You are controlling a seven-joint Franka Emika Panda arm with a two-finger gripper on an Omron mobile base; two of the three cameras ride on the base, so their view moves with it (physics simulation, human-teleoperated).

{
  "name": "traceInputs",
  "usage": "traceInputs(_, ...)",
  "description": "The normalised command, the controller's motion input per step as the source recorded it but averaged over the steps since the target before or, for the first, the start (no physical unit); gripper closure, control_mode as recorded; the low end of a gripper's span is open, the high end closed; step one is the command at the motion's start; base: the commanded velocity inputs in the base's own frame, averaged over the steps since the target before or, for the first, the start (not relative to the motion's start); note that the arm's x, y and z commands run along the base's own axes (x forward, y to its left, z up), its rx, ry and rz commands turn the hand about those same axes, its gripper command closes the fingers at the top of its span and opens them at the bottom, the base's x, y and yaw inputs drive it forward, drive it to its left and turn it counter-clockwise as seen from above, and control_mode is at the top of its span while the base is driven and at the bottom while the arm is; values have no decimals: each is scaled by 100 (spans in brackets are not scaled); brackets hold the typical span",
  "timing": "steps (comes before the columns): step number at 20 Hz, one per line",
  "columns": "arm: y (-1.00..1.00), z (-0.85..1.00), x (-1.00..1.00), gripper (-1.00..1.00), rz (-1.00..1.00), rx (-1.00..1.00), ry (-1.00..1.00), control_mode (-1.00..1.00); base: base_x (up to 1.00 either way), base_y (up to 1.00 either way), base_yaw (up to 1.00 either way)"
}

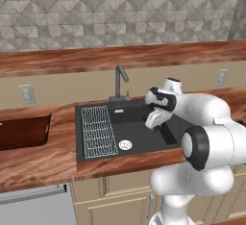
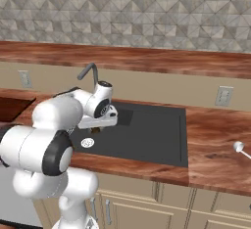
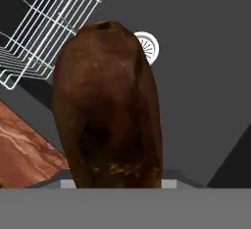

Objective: Pick up all produce items and place them in the sink. Turn on the sink faucet to wash them. Then turn the sink off and put them in the tray.

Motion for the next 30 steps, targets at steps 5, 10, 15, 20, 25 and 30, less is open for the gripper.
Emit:
traceInputs(5,5,-72,93,100,-7,-1,9,-100,0,0,0)
traceInputs(10,19,-49,53,100,-4,-1,6,-100,0,0,0)
traceInputs(15,15,-74,46,100,-1,0,1,-100,0,0,0)
traceInputs(20,14,-70,59,100,0,0,0,-100,0,0,0)
traceInputs(25,3,-58,63,100,0,0,0,-100,0,0,0)
traceInputs(30,9,-37,31,100,0,0,0,-100,0,0,0)
